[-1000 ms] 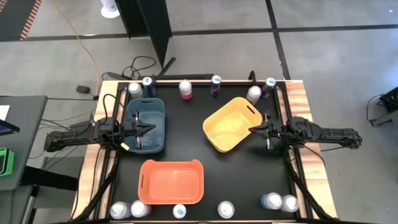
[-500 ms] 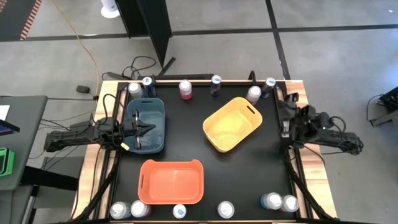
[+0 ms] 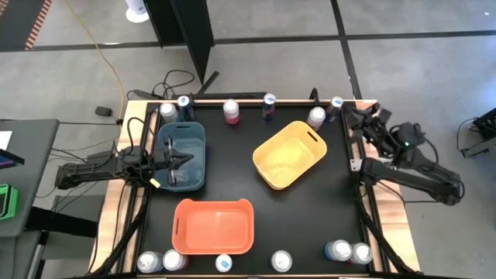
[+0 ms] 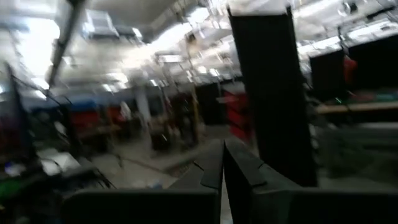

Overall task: Sort soda cans
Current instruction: Put the pink soda can into the yellow bin

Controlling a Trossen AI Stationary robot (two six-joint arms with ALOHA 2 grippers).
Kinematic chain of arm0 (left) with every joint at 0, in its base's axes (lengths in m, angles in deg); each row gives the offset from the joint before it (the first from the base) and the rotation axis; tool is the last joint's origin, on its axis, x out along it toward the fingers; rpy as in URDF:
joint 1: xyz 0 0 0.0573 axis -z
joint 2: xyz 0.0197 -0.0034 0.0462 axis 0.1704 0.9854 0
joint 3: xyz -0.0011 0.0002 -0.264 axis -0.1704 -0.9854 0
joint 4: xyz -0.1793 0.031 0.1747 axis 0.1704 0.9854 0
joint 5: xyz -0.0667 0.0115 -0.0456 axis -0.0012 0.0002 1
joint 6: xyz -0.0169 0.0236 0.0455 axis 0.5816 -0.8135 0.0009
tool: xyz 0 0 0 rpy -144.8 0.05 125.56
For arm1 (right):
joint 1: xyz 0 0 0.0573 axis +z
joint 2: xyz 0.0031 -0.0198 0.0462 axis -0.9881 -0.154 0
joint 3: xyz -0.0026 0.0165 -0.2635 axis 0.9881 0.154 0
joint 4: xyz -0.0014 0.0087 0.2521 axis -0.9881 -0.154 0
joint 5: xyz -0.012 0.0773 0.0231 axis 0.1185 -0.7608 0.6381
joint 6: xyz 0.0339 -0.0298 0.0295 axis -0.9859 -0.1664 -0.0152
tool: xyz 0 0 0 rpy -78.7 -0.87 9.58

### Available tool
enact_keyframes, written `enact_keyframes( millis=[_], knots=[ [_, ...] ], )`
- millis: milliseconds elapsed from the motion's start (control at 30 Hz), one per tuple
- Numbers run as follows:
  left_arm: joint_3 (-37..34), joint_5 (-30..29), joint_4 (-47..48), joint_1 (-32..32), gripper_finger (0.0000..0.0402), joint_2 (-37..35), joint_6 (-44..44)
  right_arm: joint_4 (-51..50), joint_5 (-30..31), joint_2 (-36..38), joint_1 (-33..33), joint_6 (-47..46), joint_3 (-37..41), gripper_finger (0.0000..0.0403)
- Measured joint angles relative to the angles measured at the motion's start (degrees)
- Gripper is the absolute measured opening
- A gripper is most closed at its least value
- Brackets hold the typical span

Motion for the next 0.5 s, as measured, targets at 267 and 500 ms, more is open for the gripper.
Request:
enact_keyframes(
  millis=[267, 500],
  knots=[
    [0.0, -0.05, -5.8, 0.0, 0.0002, 0.0, 5.82, -4.33, -0.02, -17.13, -6.02, 12.21, -10.68, 0.0033],
    [0.0, 1.24, -13.75, 0.0, 0.0002, -0.02, 8.86, -15.89, -0.02, -31.86, -10.72, 15.17, -22.87, 0.0033]
  ],
)
